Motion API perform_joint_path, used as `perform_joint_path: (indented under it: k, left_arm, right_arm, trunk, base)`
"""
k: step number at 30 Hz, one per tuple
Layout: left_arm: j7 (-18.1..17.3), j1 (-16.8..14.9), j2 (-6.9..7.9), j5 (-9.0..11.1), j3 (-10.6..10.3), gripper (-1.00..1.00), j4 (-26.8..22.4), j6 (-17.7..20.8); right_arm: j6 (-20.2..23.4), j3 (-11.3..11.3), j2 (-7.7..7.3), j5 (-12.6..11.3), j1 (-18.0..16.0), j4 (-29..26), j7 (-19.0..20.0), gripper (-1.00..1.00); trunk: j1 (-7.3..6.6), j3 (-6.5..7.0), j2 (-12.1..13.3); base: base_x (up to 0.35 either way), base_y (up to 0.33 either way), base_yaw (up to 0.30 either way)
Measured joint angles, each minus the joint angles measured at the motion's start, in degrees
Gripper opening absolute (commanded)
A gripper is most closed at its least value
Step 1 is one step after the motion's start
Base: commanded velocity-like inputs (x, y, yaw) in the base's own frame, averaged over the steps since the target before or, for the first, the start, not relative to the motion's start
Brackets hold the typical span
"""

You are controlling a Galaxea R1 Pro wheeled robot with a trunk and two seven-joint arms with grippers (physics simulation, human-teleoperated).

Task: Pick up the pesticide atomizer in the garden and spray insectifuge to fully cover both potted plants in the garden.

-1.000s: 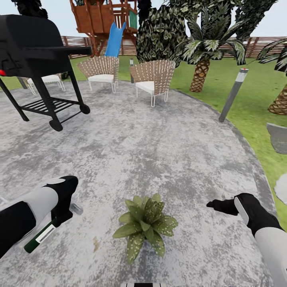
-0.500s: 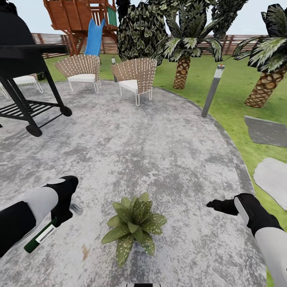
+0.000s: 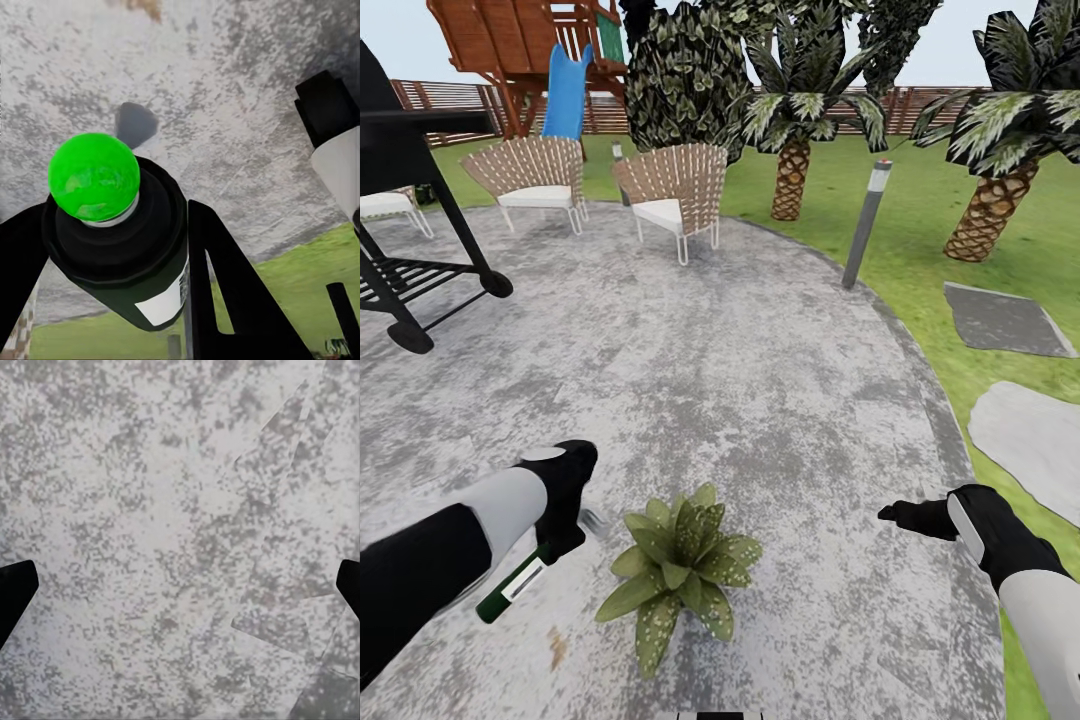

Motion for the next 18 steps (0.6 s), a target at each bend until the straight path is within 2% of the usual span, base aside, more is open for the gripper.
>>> perform_joint_path:
  k: [4, 9, 13, 18]
  left_arm:
    - [0.0, 0.0, -0.19, -0.06, -0.11, -1.0, 0.04, -0.02]
    - [0.01, -0.05, -0.32, -0.09, -0.15, -1.0, 0.15, -0.02]
    - [0.01, -0.32, -2.92, -0.09, -0.07, -1.0, 0.24, 0.0]
    - [0.0, -0.28, -3.47, -0.19, -0.36, -1.0, 0.35, -0.02]
  right_arm:
    - [0.0, 0.0, 0.0, 0.0, 0.0, 0.0, -0.02, 1.0]
    - [0.02, 0.0, -0.01, -0.04, 0.02, -0.02, -0.03, 1.0]
    - [0.02, 0.0, -0.01, -0.04, 0.02, -0.03, -0.03, 1.0]
    - [0.0, 0.0, 0.0, 0.0, 0.0, 0.0, -0.02, 1.0]
  trunk:
    - [0.0, 0.0, 0.0]
    - [0.0, 0.03, 0.0]
    - [0.0, 0.12, 0.0]
    - [0.0, 0.16, 0.0]
  base:
    - [0.0, 0.0, -0.023]
    - [0.0, 0.0, -0.197]
    - [0.0, 0.0, -0.242]
    - [0.0, 0.0, -0.049]
